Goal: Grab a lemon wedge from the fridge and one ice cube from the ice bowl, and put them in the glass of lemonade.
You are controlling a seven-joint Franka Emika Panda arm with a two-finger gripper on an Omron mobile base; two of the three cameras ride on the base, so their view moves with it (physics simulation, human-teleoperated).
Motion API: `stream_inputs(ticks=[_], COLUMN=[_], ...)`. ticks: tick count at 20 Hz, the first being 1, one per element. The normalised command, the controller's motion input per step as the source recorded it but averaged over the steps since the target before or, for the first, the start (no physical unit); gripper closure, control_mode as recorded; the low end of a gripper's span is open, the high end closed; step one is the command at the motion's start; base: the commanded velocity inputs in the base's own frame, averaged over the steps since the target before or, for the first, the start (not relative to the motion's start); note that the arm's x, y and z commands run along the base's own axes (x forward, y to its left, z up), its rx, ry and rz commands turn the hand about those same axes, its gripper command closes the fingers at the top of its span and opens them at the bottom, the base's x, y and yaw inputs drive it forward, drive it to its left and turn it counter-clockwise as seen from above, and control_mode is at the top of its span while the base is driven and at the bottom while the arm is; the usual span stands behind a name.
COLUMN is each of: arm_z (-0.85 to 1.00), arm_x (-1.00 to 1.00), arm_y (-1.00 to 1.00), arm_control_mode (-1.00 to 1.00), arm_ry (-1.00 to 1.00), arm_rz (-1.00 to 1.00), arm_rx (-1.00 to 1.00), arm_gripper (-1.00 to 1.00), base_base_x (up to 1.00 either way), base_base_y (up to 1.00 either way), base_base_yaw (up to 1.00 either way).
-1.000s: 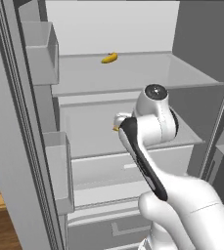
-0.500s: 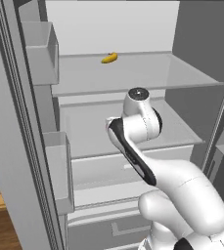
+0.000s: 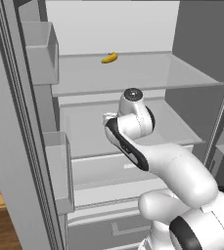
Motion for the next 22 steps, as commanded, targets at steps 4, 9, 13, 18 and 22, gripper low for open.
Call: stream_inputs(ticks=[4,9,13,18,22], arm_z=[-0.01,-0.23,-0.30,0.03,0.02], arm_x=[0.48,0.31,0.16,0.00,0.25], arm_y=[0.00,0.00,0.00,0.00,0.00], arm_control_mode=[-1.00,-1.00,-1.00,-1.00,-1.00], arm_ry=[0.00,-0.01,-0.02,-0.03,-0.01], arm_rz=[-0.04,-0.04,-0.01,-0.03,-0.06], arm_rx=[0.00,0.01,0.00,0.00,0.00], arm_gripper=[-1.00,-1.00,-1.00,-1.00,-1.00], base_base_x=[0.00,0.00,0.00,0.00,0.00], base_base_y=[0.00,0.00,0.00,0.00,0.00], base_base_yaw=[0.00,0.00,0.00,0.00,0.00])
